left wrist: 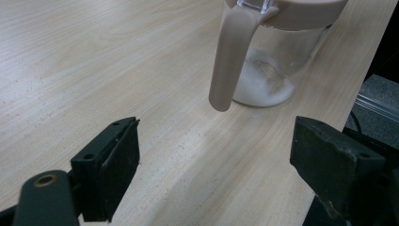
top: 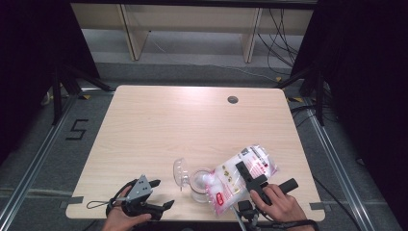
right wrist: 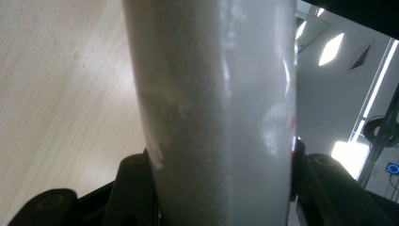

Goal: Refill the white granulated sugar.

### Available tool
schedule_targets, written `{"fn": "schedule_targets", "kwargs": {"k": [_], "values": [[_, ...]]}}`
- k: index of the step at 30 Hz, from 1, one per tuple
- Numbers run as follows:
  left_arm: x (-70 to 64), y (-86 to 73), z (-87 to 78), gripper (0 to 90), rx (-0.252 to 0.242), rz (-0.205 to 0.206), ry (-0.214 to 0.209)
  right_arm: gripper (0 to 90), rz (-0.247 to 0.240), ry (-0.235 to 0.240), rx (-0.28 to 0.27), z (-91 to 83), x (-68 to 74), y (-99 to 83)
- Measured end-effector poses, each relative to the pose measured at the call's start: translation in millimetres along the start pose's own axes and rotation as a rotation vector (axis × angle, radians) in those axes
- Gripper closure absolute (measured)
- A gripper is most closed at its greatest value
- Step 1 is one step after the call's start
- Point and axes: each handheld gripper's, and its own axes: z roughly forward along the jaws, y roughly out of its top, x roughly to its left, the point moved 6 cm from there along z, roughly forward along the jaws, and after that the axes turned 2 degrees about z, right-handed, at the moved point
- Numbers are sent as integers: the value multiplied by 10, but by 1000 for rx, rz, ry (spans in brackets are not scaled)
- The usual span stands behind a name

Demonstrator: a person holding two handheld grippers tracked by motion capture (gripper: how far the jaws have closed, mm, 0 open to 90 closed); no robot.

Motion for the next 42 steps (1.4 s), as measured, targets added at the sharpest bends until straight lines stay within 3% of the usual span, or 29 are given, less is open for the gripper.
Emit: {"fn": "schedule_targets", "kwargs": {"k": [1,9,14,17,19,20,21,22,25,28,29,30,31,32,35,40,41,42], "values": [[-18,-3,3,161,-3,-29,1,563,27,-33,2,-9,8,2],[2,2,-1,161,-1,2,0,566,25,-25,4,-6,8,-8],[-13,0,2,161,-7,-29,-6,568,15,-25,4,-1,2,-20],[-9,-3,1,161,-2,-24,-4,570,27,-17,6,-1,20,-32],[-11,1,0,161,-2,-17,-3,571,3,-23,-7,10,-2,-25],[4,0,-1,161,2,6,-1,571,1,-21,-8,11,-4,-24],[-14,-5,1,161,2,-25,1,572,3,-23,-9,11,-5,-24],[-21,-3,3,161,-1,-29,-1,572,2,-24,-8,10,-8,-26],[-22,-2,0,161,-1,-28,0,573,40,-28,8,-5,18,-46],[-19,-4,3,161,-1,-30,0,574,37,-22,11,-3,16,-62],[-21,-4,3,161,-1,-29,-1,575,7,-31,-6,10,-14,-52],[-23,-3,4,161,-2,-30,-1,575,13,-23,3,6,-3,-64],[-23,-3,4,161,-2,-30,-2,575,93,-17,28,-11,60,-90],[-21,-4,4,161,-2,-31,-1,576,33,-23,11,-2,13,-78],[-18,-1,7,161,-6,-31,-5,577,31,-22,8,-1,14,-82],[4,-3,-5,161,5,5,-3,578,31,-24,9,1,12,-81],[-14,-7,-3,161,4,-27,2,579,31,-23,11,0,12,-81],[-22,-3,1,161,-3,-31,-2,579,31,-22,11,1,9,-79]]}}
